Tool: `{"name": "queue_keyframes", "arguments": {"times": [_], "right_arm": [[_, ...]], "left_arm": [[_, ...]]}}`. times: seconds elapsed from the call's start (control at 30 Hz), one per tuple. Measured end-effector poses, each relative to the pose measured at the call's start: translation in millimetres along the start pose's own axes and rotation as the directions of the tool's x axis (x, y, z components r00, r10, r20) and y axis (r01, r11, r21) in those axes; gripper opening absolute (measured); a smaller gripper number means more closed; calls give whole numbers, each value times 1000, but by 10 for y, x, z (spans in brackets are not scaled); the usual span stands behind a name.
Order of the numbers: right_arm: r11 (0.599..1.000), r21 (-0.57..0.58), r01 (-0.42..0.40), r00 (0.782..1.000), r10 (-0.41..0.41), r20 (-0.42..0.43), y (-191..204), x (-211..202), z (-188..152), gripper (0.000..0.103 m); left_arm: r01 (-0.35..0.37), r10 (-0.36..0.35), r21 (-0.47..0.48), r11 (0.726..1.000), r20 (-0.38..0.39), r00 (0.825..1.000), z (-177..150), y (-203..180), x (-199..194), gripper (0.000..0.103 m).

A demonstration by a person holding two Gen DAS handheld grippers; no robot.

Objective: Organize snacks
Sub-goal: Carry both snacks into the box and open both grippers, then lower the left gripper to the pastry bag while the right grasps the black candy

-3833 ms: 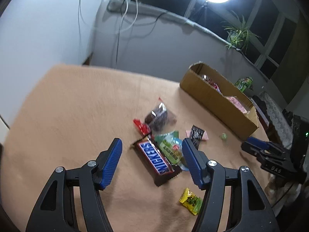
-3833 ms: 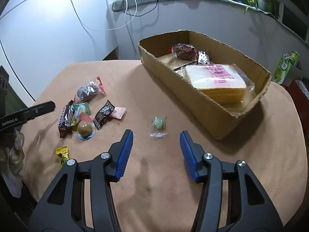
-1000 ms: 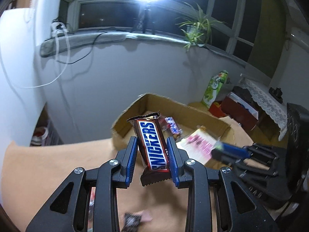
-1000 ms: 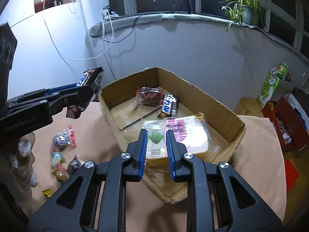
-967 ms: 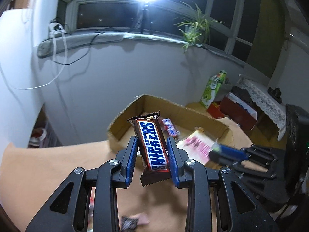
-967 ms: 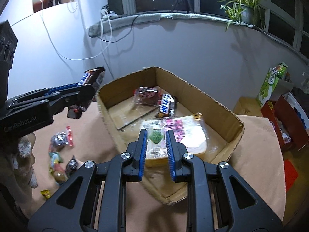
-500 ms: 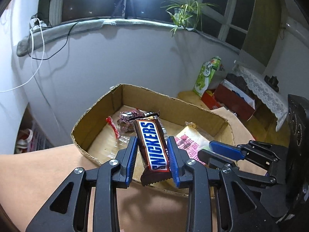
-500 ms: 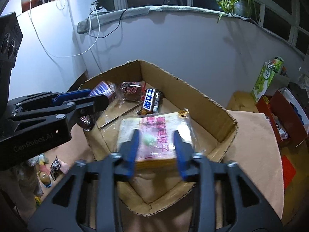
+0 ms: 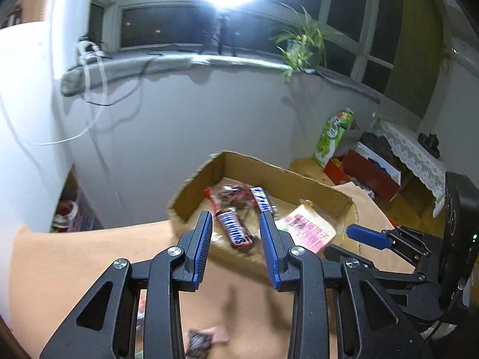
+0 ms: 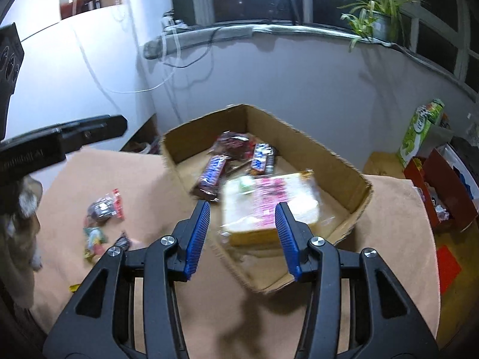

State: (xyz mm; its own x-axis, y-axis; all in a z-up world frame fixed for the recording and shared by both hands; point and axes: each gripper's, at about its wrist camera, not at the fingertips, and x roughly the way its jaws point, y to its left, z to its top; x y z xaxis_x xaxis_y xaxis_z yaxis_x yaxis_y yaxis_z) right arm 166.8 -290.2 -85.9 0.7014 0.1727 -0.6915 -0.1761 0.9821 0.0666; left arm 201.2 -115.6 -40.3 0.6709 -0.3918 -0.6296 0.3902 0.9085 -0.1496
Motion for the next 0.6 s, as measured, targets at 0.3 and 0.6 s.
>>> {"name": "queue_keyframes", "arguments": {"times": [0.3,0.6], "right_arm": [[994,-79,-79,996,76,-43,522,10,-160,48],[973,-198,-119,986,92,-139,1000,221,-381,48]], "left_arm": [[-72,71,-111,991,-12,997,-349,526,-448,31],[-109,96,-204,973,-73,993,-845,963,-544,32]]}}
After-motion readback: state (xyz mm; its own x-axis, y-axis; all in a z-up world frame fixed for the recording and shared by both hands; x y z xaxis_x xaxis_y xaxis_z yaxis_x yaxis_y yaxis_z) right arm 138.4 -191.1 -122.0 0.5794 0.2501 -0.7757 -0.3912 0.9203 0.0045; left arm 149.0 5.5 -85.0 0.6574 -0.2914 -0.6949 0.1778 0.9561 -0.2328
